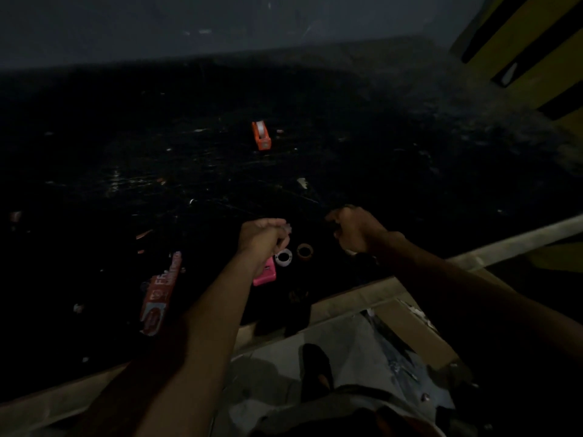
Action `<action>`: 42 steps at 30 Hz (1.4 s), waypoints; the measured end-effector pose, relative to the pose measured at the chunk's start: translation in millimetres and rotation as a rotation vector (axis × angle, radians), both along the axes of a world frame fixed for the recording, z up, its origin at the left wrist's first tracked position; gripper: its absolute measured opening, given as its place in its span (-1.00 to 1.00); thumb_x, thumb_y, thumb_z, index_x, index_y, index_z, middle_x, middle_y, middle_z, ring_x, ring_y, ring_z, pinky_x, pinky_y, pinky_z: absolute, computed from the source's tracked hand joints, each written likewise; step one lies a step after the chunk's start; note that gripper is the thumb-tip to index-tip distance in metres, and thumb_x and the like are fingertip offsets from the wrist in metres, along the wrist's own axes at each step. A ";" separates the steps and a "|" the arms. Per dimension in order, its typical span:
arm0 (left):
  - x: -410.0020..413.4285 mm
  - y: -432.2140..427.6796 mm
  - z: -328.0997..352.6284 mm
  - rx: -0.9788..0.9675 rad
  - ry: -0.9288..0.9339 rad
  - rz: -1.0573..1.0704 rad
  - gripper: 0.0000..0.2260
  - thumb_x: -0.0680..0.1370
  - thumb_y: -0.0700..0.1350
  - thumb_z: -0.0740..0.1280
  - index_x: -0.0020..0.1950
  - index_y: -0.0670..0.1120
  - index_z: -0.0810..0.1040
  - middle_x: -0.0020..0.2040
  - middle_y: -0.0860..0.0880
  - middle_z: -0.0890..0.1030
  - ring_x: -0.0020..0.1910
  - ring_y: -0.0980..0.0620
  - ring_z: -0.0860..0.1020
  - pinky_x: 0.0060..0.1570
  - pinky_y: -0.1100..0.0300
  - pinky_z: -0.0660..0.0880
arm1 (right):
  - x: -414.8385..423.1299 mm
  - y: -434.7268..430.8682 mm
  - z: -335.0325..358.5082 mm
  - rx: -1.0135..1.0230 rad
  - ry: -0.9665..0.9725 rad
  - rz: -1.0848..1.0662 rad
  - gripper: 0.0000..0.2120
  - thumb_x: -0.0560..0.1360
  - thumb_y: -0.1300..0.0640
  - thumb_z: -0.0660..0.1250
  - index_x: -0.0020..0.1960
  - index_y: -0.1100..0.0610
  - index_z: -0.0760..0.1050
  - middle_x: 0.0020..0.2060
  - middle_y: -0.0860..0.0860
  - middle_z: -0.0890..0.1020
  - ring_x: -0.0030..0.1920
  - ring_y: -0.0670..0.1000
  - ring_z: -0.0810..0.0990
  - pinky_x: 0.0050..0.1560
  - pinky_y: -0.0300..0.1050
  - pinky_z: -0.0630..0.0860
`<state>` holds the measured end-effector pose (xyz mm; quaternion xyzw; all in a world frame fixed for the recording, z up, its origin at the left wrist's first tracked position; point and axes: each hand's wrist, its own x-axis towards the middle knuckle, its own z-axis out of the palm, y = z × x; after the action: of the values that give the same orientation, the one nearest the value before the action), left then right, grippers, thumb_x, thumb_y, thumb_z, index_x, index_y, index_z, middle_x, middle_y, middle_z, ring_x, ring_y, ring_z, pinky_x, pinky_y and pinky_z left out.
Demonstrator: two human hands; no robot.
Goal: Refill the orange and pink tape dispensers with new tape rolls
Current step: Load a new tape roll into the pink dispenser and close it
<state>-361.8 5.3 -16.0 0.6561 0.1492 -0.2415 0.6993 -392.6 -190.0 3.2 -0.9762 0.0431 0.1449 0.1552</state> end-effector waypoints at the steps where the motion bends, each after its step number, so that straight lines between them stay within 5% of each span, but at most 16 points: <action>1: -1.0 -7.1 -1.0 0.017 0.000 -0.024 -0.79 0.47 -0.38 0.36 0.09 -0.25 0.59 -0.14 -0.14 0.63 -0.21 0.02 0.57 -0.13 0.19 0.55 | -3.1 -9.6 -2.9 -0.018 0.013 -0.014 -0.58 0.43 0.22 0.30 0.29 0.15 0.45 0.21 0.18 0.57 0.21 0.20 0.53 0.14 -0.05 0.47; 5: -4.9 -31.2 -8.1 0.057 0.012 -0.101 -0.80 0.48 -0.39 0.33 0.08 -0.26 0.59 -0.17 -0.10 0.64 -0.18 0.01 0.59 0.03 0.11 0.56 | -15.3 -41.1 -23.6 -0.025 0.109 -0.075 -0.47 0.44 0.10 0.39 0.37 0.17 0.36 0.30 0.18 0.48 0.27 0.20 0.47 0.19 0.01 0.44; 10: -3.2 -44.5 -18.6 0.092 0.024 -0.134 -0.80 0.49 -0.38 0.32 0.09 -0.25 0.59 -0.17 -0.10 0.63 -0.21 0.04 0.58 -0.07 0.17 0.56 | -23.7 -52.7 -40.6 0.111 0.033 -0.040 -0.47 0.42 0.16 0.43 0.36 0.11 0.40 0.33 0.13 0.48 0.32 0.16 0.45 0.30 0.02 0.40; 14: -0.1 -45.9 -18.0 0.096 0.050 -0.118 -0.82 0.50 -0.36 0.34 0.08 -0.22 0.59 -0.14 -0.09 0.61 -0.18 0.07 0.58 -0.17 0.29 0.57 | -14.9 -55.3 -52.2 0.102 0.037 0.012 -0.55 0.40 0.14 0.44 0.27 0.11 0.48 0.29 0.14 0.50 0.29 0.18 0.46 0.25 -0.03 0.41; 19: 3.7 -39.3 -15.3 0.072 0.085 -0.111 -0.80 0.50 -0.36 0.33 0.11 -0.24 0.59 -0.01 -0.17 0.62 -0.02 -0.02 0.59 -0.07 0.22 0.58 | -12.1 -48.0 -51.8 0.174 -0.010 -0.085 -0.67 0.44 0.14 0.40 0.19 0.16 0.54 0.19 0.14 0.58 0.19 0.16 0.55 0.15 -0.04 0.45; 23: 4.4 -29.1 -6.3 0.012 0.079 -0.082 -0.79 0.49 -0.35 0.35 0.12 -0.24 0.59 -0.02 -0.15 0.64 -0.02 -0.01 0.60 -0.02 0.20 0.59 | -15.8 -33.0 -37.7 0.718 -0.047 -0.297 -0.60 0.41 0.30 0.42 0.24 0.21 0.49 0.12 0.20 0.60 0.10 0.17 0.60 0.13 0.05 0.55; 28: 1.7 -9.6 5.0 -0.074 0.053 -0.023 -0.79 0.50 -0.36 0.33 0.13 -0.24 0.59 -0.12 -0.10 0.63 -0.09 0.02 0.60 -0.02 0.23 0.58 | -13.9 -5.7 -17.1 1.244 0.074 -0.399 -0.58 0.43 0.36 0.38 0.23 0.08 0.50 0.12 0.20 0.59 0.02 0.09 0.64 -0.10 -0.13 0.62; 32: -2.2 8.7 14.6 -0.140 0.013 -0.006 -0.78 0.51 -0.37 0.31 0.14 -0.25 0.58 -0.15 -0.09 0.63 -0.11 0.05 0.60 -0.07 0.28 0.59 | -11.9 14.8 -7.9 1.393 0.130 -0.458 -0.61 0.45 0.37 0.34 0.22 0.08 0.50 -0.02 0.17 0.62 -0.12 0.10 0.67 -0.11 -0.14 0.64; 42: -17.1 50.6 20.4 -0.218 -0.042 0.035 -0.83 0.49 -0.37 0.33 0.01 -0.19 0.61 -0.05 -0.14 0.66 -0.04 0.01 0.63 -0.08 0.28 0.61 | -9.2 53.4 4.5 1.512 0.203 -0.454 -0.59 0.45 0.36 0.33 0.25 0.10 0.47 -0.02 0.19 0.63 -0.03 0.17 0.66 -0.03 -0.07 0.63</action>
<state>-379.0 55.9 4.4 0.5783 0.1190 -0.2303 0.7735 -401.8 -136.5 7.7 -0.5556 0.1450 0.1877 0.7969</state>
